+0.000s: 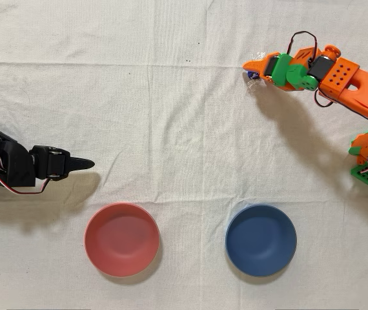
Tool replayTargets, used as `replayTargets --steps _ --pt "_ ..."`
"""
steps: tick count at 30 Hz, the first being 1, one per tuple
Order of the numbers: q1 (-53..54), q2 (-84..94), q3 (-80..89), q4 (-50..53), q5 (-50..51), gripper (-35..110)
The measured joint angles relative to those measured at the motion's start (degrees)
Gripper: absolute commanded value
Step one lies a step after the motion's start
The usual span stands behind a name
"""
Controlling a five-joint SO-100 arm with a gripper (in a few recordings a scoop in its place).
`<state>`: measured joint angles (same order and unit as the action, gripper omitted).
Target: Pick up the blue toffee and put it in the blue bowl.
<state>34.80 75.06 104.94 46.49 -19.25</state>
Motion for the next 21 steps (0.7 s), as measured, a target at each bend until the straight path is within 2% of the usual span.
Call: replayTargets --steps 13,21 --pt "-0.97 -3.87 -4.83 0.0 -0.53 37" --pt "-0.97 -5.54 -6.86 0.0 -0.53 26"
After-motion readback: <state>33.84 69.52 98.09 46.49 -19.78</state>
